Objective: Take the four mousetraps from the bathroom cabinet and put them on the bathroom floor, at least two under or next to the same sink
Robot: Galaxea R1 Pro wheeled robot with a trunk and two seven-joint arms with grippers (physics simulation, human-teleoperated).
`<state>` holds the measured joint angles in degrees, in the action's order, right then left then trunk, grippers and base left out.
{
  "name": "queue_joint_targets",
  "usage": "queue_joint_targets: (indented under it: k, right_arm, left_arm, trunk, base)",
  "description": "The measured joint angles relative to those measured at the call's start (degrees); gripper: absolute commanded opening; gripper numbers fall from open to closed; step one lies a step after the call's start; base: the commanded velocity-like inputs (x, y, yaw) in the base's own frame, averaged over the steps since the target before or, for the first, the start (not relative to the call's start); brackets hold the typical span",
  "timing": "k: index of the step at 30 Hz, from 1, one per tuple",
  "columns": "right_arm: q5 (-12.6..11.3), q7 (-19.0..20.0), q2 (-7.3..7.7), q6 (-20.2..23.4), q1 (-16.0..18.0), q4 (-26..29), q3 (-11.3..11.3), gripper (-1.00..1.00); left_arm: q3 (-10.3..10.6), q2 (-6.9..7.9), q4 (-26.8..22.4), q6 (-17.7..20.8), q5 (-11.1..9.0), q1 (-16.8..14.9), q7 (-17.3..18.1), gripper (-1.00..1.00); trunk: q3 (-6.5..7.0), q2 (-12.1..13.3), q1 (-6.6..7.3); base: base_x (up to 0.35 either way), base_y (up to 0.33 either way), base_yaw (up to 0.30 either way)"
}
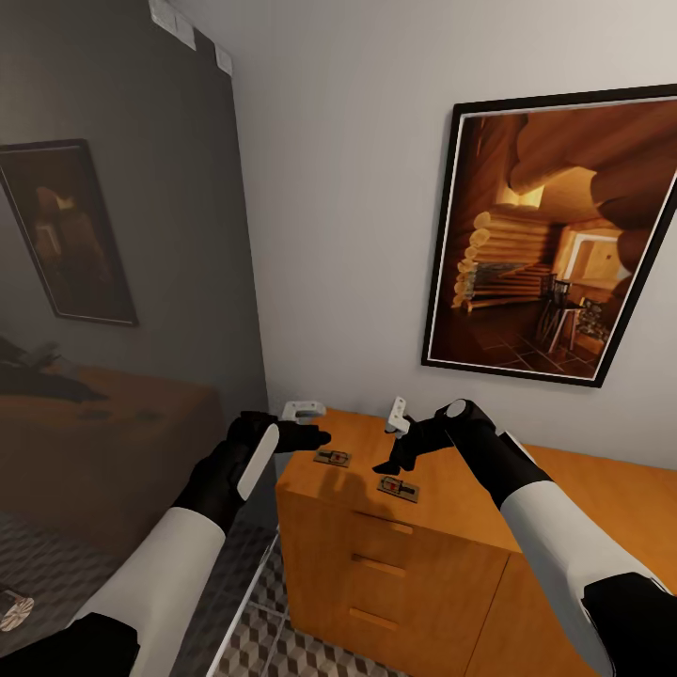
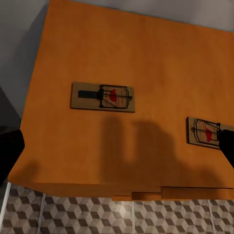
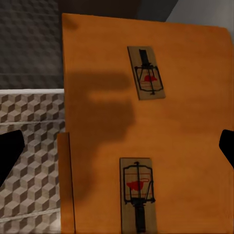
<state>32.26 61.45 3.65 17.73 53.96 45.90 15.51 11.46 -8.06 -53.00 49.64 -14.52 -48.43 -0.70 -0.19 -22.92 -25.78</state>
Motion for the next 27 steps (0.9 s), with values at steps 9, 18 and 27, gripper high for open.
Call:
queue_joint_targets:
  k: [9, 18, 27]
  right_arm:
    - [4.2, 0.0, -0.01, 0.1, 0.0, -0.1, 0.0, 1.0]
    - [5.7, -0.1, 0.03, 0.3, 0.0, -0.1, 0.0, 1.0]
    - [6.2, -0.1, 0.09, 1.6, 0.0, -0.1, -0.2, 1.0]
  left_arm:
    - [0.0, -0.04, 0.0, 0.0, 0.0, 0.0, 0.0, 1.0]
    - [0.1, -0.11, 0.0, 0.0, 0.0, 0.0, 0.0, 1.0]
    - [0.1, -0.11, 0.0, 0.0, 0.0, 0.0, 0.0, 1.0]
  trunk:
    - [0.0, 0.0, 0.0]
    - [0.0, 0.0, 0.0]
    - [0.0, 0.0, 0.0]
  base:
    - [0.0, 0.0, 0.0]
    - [0.0, 0.0, 0.0]
    - [0.0, 0.0, 0.0]
